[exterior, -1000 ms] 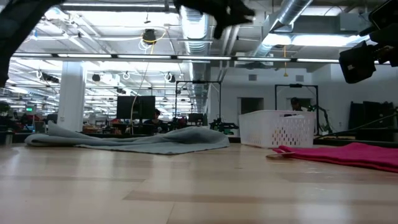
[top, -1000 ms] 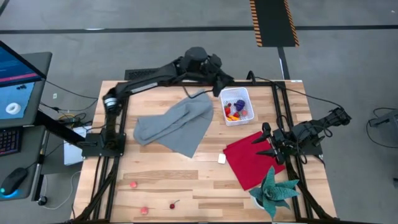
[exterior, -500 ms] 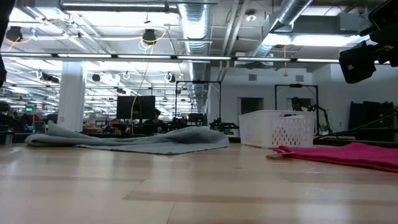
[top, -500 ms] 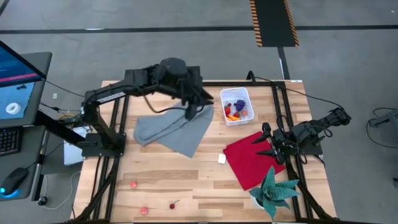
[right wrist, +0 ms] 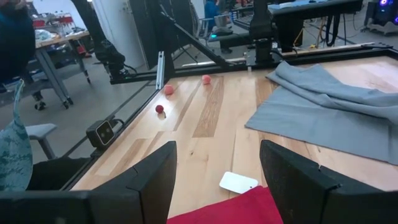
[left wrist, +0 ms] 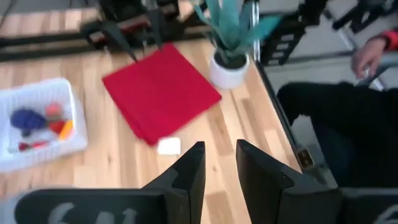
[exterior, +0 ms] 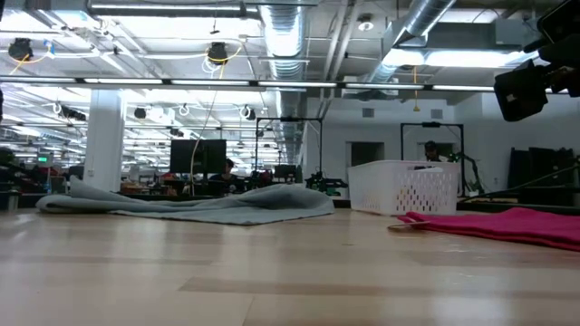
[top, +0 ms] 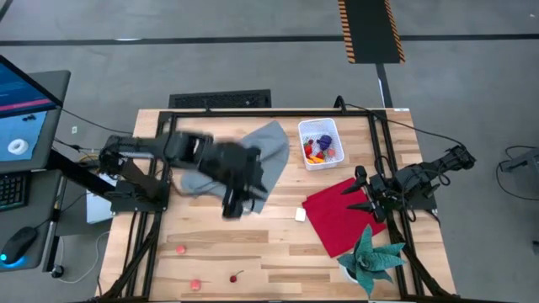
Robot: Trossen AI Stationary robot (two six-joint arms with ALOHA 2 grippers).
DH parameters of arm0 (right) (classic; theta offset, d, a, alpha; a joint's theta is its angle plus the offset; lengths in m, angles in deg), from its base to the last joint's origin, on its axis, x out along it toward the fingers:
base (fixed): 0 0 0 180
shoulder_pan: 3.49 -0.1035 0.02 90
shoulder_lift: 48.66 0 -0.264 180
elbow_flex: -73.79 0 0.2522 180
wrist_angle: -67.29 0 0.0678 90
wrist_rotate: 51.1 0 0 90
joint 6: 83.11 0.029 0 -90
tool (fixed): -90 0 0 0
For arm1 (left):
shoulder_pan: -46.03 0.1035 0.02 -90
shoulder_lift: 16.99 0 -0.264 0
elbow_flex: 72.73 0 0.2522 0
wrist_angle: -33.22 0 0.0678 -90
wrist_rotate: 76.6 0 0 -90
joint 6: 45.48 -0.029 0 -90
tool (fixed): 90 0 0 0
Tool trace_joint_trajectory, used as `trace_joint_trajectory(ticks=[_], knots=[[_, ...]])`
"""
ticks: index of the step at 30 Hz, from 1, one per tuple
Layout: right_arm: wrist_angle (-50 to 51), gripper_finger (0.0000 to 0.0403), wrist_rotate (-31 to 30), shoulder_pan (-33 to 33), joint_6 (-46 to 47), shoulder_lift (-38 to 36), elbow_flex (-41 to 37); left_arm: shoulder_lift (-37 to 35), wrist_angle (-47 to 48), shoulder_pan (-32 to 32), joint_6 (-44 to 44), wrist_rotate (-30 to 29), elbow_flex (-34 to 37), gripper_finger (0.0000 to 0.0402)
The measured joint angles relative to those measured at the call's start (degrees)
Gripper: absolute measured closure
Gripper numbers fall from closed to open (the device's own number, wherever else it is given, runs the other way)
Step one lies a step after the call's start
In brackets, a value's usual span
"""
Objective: Pick and placing Produce into tupperware
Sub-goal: Put the red cherry into the white bin
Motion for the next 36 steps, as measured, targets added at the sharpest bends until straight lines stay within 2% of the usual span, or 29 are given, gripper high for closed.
trace_joint_trajectory(ticks=[3, 7, 10, 16, 18, 26, 32, 36], knots=[[0.0, 0.0148, 0.0, 0.0, 0.0, 0.0, 0.0, 0.0, 2.8, -6.3, 5.3, -7.0, 0.0, 0.0319], [0.0, 0.0148, 0.0, 0.0, 0.0, 0.0, 0.0, 1.4, 5.2, -15.1, 12.9, -19.3, 0.3, 0.0319], [0.0, 0.0148, 0.0, 0.0, 0.0, 0.0, 0.0, 2.3, 5.9, -20.5, 17.9, -25.8, 2.1, 0.0319], [0.0, 0.0148, 0.0, 0.0, 0.0, 0.0, 0.0, 2.8, 4.7, -27.2, 31.0, -32.3, 14.9, 0.0319], [0.0, 0.0148, 0.0, 0.0, 0.0, 0.0, 0.0, 2.8, -1.4, -28.7, 32.8, -34.5, 20.8, 0.0319], [0.0, 0.0148, 0.0, 0.0, 0.0, 0.0, 0.0, 2.7, -16.1, -32.9, 46.0, -35.2, 37.8, 0.0319], [0.0, 0.0148, 0.0, 0.0, 0.0, 0.0, 0.0, 3.4, -27.0, -35.5, 49.2, -35.4, 43.1, 0.0318], [0.0, 0.0148, 0.0, 0.0, 0.0, 0.0, 0.0, 6.3, -27.2, -35.9, 53.6, -32.8, 44.8, 0.0309]])
